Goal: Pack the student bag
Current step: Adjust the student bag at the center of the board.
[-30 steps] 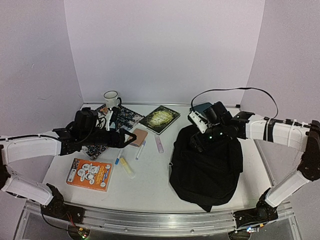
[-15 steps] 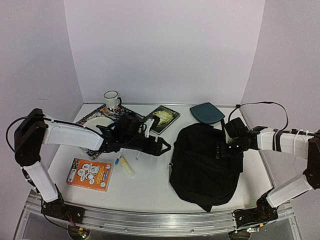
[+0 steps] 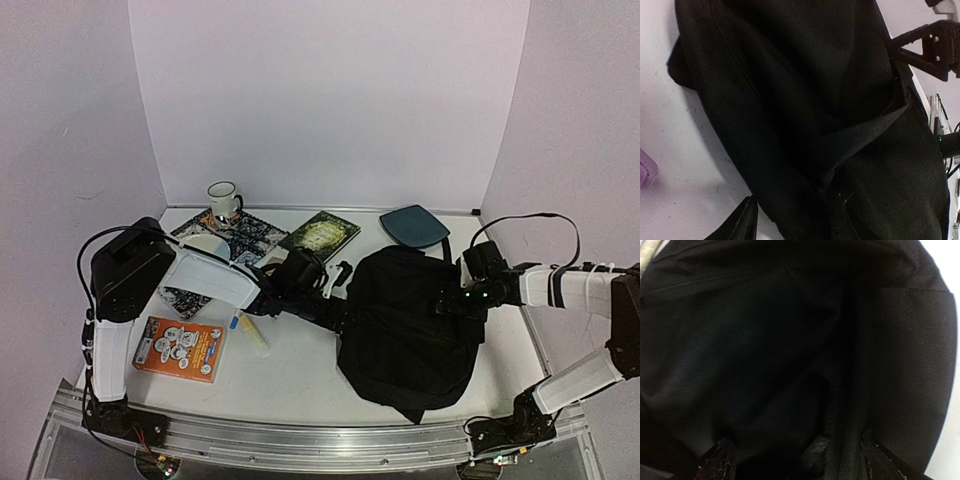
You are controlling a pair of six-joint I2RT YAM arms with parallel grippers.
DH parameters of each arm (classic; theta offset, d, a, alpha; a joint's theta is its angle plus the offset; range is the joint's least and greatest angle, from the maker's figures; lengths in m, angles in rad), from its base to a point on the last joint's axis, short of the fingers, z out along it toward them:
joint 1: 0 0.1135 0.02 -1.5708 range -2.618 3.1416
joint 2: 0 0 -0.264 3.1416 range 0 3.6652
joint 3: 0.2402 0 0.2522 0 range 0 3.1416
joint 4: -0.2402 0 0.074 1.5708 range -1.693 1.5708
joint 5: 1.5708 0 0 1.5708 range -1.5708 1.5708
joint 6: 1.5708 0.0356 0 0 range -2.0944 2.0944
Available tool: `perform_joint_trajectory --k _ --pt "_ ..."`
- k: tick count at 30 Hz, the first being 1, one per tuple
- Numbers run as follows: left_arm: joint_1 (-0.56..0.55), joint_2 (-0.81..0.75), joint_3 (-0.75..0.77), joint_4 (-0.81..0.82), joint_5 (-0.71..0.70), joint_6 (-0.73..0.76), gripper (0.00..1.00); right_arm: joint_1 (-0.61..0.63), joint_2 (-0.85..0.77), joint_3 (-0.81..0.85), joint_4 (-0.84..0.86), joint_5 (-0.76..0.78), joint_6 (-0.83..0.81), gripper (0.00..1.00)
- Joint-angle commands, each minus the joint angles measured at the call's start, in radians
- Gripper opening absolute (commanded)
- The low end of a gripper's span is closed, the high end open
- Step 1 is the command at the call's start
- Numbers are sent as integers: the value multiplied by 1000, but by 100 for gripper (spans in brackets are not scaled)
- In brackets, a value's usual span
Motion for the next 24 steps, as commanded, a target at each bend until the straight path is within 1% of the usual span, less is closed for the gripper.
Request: perform_joint_trajectory --k 1,2,4,5,10,15,19,24 --pt "-5 28 47 9 27 21 27 0 2 18 32 -91 -26 86" --pt "-5 23 42 7 19 24 17 0 -3 22 28 -89 -27 86" --pt "-3 -2 25 -3 -22 37 3 0 -18 23 15 -81 -25 86" --pt "-2 -21 16 -14 -50 49 1 0 -28 22 8 -78 -22 86" --pt "9 -78 -11 -102 -133 117 0 0 -96 14 -39 -72 -17 86" --pt "41 -149 -93 -147 -151 162 0 1 -166 3 -121 -31 -13 86" --pt "55 -191 -137 -172 -142 219 0 0 -159 -21 -127 -64 -3 83" --pt "77 -207 -155 -192 -122 278 0 2 -100 -33 -68 -153 4 76"
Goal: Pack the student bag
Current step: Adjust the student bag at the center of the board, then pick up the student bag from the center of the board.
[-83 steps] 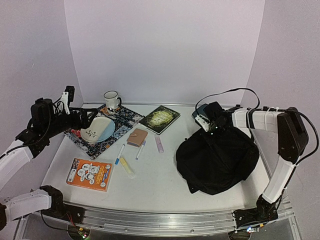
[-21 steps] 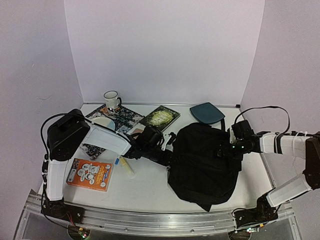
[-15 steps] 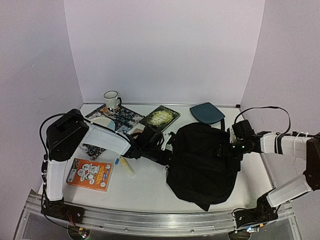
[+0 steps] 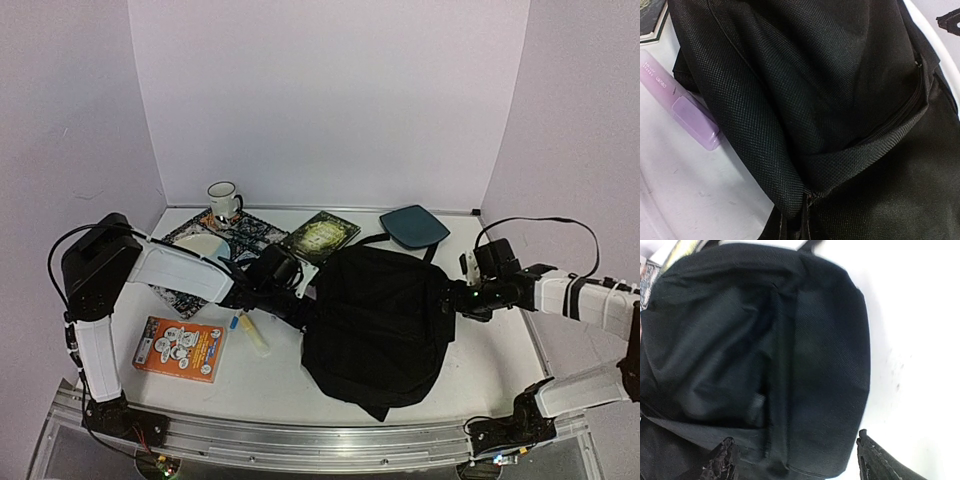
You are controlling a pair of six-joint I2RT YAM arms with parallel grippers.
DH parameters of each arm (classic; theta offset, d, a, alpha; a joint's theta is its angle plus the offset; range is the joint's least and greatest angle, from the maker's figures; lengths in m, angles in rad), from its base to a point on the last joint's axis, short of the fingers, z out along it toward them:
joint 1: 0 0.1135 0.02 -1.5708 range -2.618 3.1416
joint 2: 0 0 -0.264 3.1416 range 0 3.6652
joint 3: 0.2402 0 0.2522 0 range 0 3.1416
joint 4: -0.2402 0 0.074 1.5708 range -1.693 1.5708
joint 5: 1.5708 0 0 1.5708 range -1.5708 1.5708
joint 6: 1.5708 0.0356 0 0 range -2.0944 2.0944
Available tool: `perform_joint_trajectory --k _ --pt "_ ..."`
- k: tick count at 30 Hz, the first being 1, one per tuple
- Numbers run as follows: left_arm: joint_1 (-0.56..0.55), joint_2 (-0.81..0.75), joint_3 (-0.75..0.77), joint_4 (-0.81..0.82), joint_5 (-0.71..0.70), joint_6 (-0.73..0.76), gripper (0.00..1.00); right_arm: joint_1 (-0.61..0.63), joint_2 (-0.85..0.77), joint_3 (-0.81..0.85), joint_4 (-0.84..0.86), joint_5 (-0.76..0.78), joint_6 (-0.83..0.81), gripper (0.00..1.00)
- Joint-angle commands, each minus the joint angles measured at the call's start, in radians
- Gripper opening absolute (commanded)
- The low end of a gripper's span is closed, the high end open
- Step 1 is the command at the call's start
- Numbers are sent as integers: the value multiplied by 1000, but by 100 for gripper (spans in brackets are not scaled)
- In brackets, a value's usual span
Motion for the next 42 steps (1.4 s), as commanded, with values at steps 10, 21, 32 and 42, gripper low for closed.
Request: perform_joint_trajectory --k 10,21,32,42 --pt "27 -86 -4 -44 -25 111 0 44 293 44 83 -14 9 74" --pt "27 -108 -8 -13 -45 74 6 113 360 66 123 1 22 20" --pt "27 -258 4 -26 -167 36 54 139 127 39 131 -71 48 0" --pt "-5 -169 187 -46 7 -72 58 158 -22 21 217 -163 80 0"
